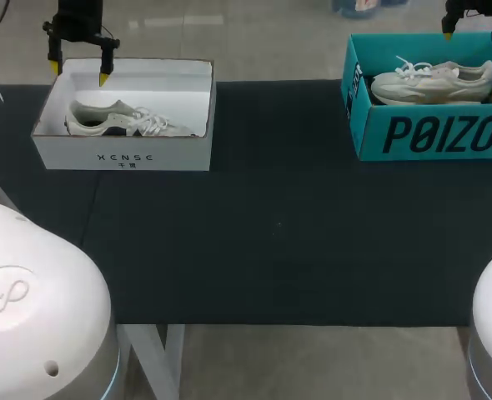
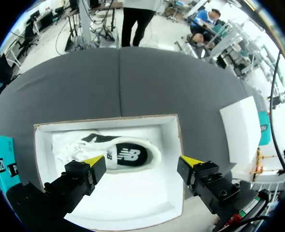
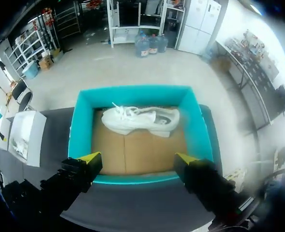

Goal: Take the shoe out of the shoebox, open the shoe tongue, remove and reinsert the insole, then place the shoe into the shoebox

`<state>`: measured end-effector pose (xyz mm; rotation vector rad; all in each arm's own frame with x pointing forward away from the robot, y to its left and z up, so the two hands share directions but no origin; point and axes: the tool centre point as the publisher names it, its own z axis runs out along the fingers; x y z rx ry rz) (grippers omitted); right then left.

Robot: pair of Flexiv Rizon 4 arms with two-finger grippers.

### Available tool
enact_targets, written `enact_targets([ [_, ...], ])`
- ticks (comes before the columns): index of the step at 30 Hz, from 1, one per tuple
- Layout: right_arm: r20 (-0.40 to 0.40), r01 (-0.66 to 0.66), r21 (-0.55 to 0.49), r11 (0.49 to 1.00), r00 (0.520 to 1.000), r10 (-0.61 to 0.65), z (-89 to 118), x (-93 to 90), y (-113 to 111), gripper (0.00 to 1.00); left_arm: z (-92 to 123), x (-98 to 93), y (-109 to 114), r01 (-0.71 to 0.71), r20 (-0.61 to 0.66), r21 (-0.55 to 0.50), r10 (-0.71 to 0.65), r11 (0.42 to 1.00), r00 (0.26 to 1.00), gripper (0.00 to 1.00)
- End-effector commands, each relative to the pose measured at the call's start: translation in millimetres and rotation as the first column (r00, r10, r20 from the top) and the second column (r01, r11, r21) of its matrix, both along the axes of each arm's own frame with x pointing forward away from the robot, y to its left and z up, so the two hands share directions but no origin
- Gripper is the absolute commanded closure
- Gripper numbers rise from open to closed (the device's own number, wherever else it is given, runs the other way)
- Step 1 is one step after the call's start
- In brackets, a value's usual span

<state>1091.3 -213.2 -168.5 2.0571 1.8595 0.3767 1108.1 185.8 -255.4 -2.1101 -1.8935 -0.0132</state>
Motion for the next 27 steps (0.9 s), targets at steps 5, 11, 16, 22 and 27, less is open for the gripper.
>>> enact_targets([
  [5,-0.138,0.099,-0.01,0.995,0.985,-0.099,-34,71.6,-31,0.0,0,1.7,0,0.001,-0.003,0.001,-0.001,1.0,1.0,0.0],
  [11,-0.101,0.176,-0.032,0.984,0.979,-0.179,-58,99.8,-52,0.0,0,1.7,0,0.001,-0.003,0.001,-0.001,1.0,1.0,0.0],
  [16,-0.157,0.227,-0.031,0.973,0.961,-0.229,-83,110.7,-70,0.0,0,1.7,0,0.001,-0.003,0.001,-0.001,1.0,1.0,0.0],
  [22,-0.181,0.249,-0.06,0.967,0.949,-0.256,-107,117.2,-91,0.0,0,1.7,0,0.001,-0.003,0.001,-0.001,1.0,1.0,0.0],
  [27,-0.203,0.276,-0.08,0.958,0.936,-0.287,-122,128.6,-107,0.0,0,1.7,0,0.001,-0.003,0.001,-0.001,1.0,1.0,0.0],
])
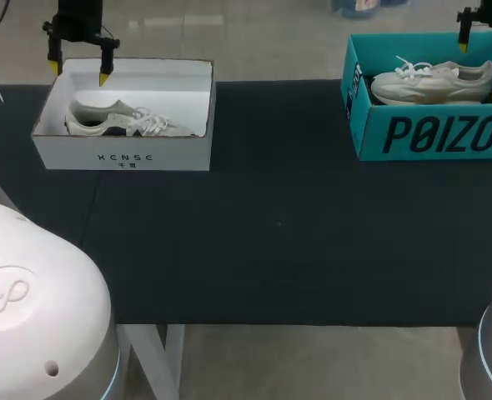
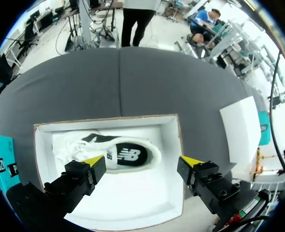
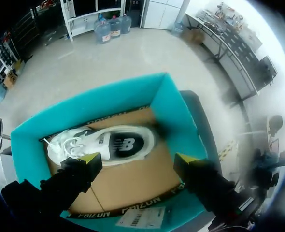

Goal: Take the shoe out of the shoebox, open the shoe tongue, remove and reinsert the insole, then place the shoe into the shoebox

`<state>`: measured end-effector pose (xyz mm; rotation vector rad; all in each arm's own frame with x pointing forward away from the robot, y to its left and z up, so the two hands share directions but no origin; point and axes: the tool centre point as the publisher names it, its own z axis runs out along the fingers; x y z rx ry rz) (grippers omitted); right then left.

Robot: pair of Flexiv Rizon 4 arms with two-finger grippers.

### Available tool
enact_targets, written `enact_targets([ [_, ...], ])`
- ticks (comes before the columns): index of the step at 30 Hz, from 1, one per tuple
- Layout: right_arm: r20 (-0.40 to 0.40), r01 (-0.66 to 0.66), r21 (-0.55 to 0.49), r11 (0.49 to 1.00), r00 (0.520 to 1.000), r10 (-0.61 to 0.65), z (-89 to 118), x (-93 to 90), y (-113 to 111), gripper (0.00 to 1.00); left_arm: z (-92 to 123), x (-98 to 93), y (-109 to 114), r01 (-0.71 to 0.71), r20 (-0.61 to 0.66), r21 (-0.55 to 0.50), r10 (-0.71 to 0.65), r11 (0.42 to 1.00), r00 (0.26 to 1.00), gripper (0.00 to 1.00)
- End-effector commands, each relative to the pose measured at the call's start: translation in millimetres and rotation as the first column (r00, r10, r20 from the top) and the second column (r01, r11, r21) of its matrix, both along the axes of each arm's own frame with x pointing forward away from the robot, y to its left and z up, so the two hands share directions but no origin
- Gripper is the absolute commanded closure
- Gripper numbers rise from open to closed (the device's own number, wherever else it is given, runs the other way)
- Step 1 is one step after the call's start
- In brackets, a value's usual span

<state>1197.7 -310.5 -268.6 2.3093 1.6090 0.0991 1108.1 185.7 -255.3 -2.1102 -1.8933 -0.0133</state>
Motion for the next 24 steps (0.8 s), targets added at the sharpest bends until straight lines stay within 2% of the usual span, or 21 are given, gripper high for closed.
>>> enact_targets([
  [1,-0.077,0.028,0.031,0.999,0.997,-0.026,-27,24.5,-12,0.0,0,1.7,0,0.0,-0.003,0.001,0.0,1.0,1.0,0.0],
  [13,-0.157,0.041,0.05,0.998,0.987,-0.033,-66,29.2,-27,0.0,0,1.7,0,0.0,-0.003,0.001,0.0,1.0,1.0,0.0],
  [24,-0.23,0.074,0.083,0.994,0.972,-0.053,-89,29.1,-41,0.0,0,1.7,0,0.0,-0.003,0.001,0.0,1.0,1.0,0.0],
])
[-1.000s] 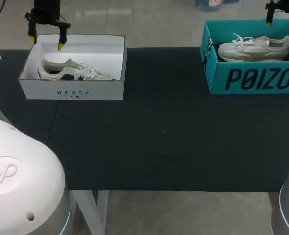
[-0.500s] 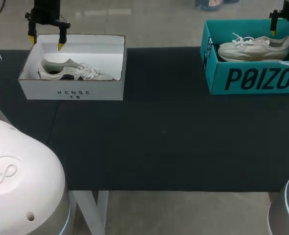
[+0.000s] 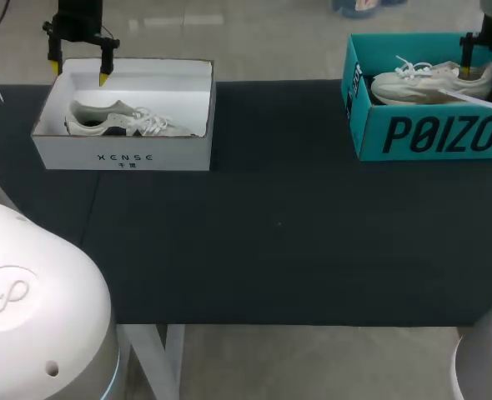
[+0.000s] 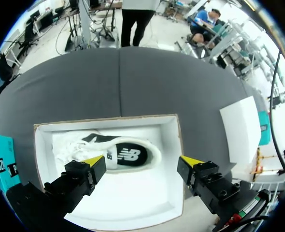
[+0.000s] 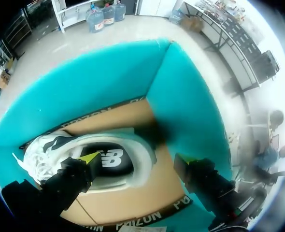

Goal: Take the shoe out of the shoebox, open the shoe tongue, remove and reinsert the insole, then place the shoe into the shoebox

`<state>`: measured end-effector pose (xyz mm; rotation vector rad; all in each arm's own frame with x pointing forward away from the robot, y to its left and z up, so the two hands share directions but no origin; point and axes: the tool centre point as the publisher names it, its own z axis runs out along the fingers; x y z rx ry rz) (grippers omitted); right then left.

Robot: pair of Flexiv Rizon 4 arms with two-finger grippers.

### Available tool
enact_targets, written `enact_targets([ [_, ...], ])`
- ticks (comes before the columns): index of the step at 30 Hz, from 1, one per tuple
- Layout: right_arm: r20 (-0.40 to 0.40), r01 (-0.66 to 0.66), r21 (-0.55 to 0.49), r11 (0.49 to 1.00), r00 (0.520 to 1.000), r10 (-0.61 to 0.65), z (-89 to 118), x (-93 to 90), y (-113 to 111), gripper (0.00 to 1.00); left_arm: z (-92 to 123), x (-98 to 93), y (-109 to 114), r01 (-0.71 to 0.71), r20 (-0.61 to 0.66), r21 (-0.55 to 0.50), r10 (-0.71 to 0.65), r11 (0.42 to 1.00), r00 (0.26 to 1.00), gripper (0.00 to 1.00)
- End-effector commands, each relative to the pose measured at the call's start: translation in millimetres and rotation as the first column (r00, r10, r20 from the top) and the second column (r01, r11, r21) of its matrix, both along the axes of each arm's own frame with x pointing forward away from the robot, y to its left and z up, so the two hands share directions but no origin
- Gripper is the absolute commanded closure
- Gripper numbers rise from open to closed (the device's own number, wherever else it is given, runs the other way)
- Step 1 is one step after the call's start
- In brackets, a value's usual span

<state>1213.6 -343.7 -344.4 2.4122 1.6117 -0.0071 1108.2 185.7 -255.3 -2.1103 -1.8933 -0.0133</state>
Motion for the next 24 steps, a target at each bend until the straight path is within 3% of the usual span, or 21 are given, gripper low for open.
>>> enact_targets([
  [1,-0.13,0.02,0.065,0.998,0.991,-0.012,-17,12.7,-9,0.0,0,1.6,1,0.0,-0.003,0.001,0.0,1.0,1.0,0.0],
  [12,-0.181,0.014,0.073,0.997,0.983,0.0,-37,9.1,-12,0.05,0,1.6,1,0.0,-0.003,0.001,0.0,1.0,1.0,0.0],
  [21,-0.221,-0.006,0.069,0.998,0.975,0.021,-50,9.1,-9,0.25,0,1.6,1,0.0,-0.003,0.001,0.0,1.0,1.0,0.0],
  [22,-0.225,-0.008,0.067,0.998,0.974,0.023,-51,9.0,-9,0.29,0,1.6,1,0.0,-0.003,0.001,0.0,1.0,1.0,0.0],
  [24,-0.23,-0.01,0.062,0.998,0.973,0.025,-53,8.1,-10,0.55,0,1.6,1,0.0,-0.003,0.001,0.0,1.0,1.0,0.0],
])
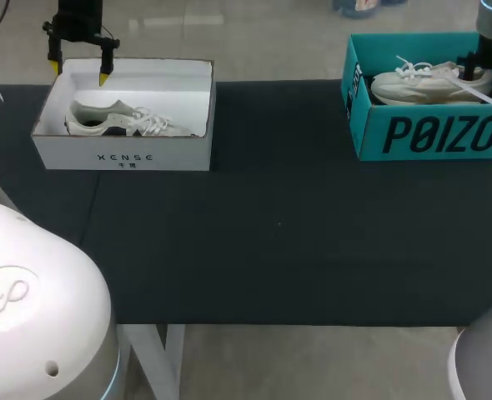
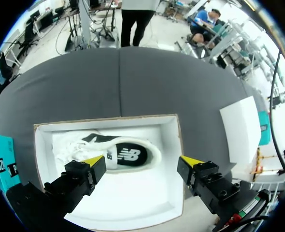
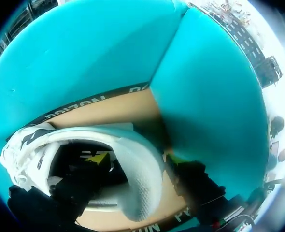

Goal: Take the shoe out of the shoebox, open the shoe tongue, remove and reinsert the insole, then place the shoe into the shoebox

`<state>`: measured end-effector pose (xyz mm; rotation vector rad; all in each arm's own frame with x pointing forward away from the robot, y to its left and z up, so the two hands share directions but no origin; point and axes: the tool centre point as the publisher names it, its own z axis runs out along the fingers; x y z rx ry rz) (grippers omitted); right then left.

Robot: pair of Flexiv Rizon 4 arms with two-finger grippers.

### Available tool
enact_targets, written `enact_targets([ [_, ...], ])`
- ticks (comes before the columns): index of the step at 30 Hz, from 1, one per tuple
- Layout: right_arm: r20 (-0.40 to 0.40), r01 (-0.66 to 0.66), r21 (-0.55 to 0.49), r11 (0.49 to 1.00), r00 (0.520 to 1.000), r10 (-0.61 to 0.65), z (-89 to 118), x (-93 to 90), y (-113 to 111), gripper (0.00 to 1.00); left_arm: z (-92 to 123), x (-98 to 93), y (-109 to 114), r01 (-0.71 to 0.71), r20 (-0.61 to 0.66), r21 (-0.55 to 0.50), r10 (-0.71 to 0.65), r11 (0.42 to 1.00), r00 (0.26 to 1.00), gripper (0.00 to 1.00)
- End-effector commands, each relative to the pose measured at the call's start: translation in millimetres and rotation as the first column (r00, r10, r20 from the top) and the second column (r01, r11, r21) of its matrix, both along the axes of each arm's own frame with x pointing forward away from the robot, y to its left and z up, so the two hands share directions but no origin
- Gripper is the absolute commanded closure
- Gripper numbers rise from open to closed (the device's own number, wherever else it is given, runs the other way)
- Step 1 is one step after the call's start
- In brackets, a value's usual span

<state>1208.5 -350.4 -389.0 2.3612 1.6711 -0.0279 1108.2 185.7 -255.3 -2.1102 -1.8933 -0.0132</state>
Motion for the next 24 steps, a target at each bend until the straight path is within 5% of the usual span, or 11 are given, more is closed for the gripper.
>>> enact_targets([
  [1,-0.225,0.044,0.066,0.997,0.974,-0.029,-9,12.5,-3,0.58,0,1.7,1,0.0,-0.003,0.001,0.0,1.0,1.0,0.0],
  [5,-0.236,0.051,0.042,0.998,0.971,-0.039,-9,7.5,-8,0.75,0,1.7,1,0.0,-0.003,0.001,0.0,1.0,1.0,0.0],
  [7,-0.237,0.052,0.037,0.998,0.971,-0.042,-9,6.3,-10,1.0,0,1.7,1,0.0,-0.003,0.001,0.0,1.0,1.0,0.0],
  [16,-0.168,0.062,-0.009,0.998,0.984,-0.062,16,-0.8,-20,1.0,0,1.7,1,0.0,-0.003,0.001,0.0,1.0,1.0,0.0],
  [24,-0.046,0.104,0.024,0.994,0.994,-0.103,78,-19.3,-21,1.0,0,1.7,1,0.0,-0.003,0.001,0.0,1.0,1.0,0.0],
])
